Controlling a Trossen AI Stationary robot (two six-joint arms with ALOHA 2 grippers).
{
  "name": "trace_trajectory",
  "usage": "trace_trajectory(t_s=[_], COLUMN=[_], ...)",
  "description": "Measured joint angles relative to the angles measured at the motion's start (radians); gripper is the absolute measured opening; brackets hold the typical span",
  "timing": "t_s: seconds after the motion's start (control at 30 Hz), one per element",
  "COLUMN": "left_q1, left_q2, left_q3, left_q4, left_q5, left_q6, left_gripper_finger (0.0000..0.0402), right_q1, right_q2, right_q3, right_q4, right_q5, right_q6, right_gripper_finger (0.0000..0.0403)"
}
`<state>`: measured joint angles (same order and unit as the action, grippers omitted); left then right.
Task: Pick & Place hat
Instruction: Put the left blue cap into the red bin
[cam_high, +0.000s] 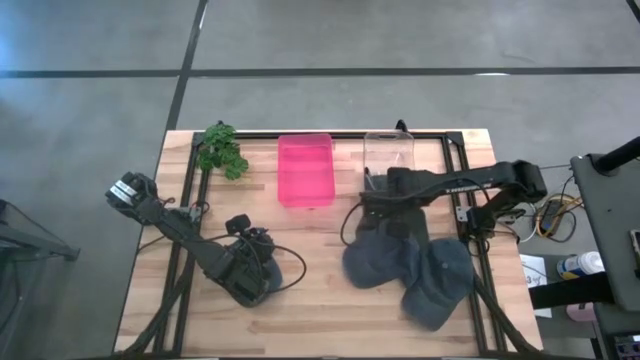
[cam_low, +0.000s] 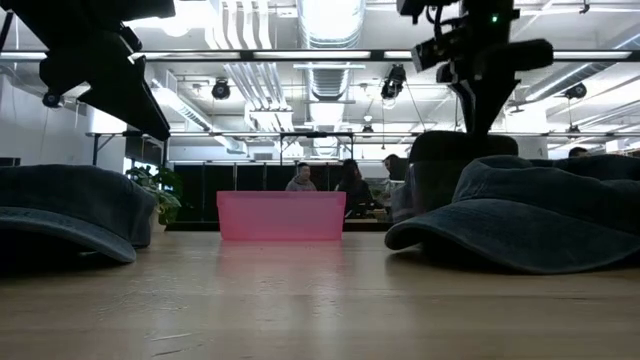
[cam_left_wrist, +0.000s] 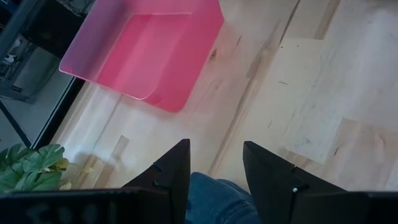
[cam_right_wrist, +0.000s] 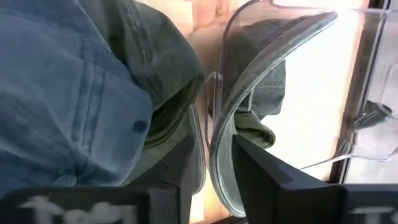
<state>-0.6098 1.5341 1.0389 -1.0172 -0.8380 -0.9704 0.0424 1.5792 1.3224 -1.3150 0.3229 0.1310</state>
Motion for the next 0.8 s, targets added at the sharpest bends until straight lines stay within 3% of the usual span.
trace_trajectory(t_s=[0.23,0.4,0.6,0.8], left_q1=[0.0,0.0,0.0,-0.001], left_q2=[-0.002,-0.007,-0.008,-0.022], left_q3=[0.004,0.004,0.003,0.012], left_q4=[0.008,0.112,0.213,0.09], left_q5=[-0.001,0.027,0.238,0.427], left_q6=[0.03,0.174,0.511,0.51], left_gripper_finger=[0.0142,0.0142,0.0142,0.0142], right_q1=[0.023,0.129,0.308,0.421], right_q2=[-0.022,-0.048,-0.022,0.044], right_q3=[0.06,0.06,0.05,0.048], right_q4=[-0.11,-0.109,-0.051,0.18], right_q5=[-0.019,-0.101,-0.126,-0.162], right_q6=[0.062,0.11,0.283,0.544], right_gripper_finger=[0.0161,0.0177,0.0176,0.0178])
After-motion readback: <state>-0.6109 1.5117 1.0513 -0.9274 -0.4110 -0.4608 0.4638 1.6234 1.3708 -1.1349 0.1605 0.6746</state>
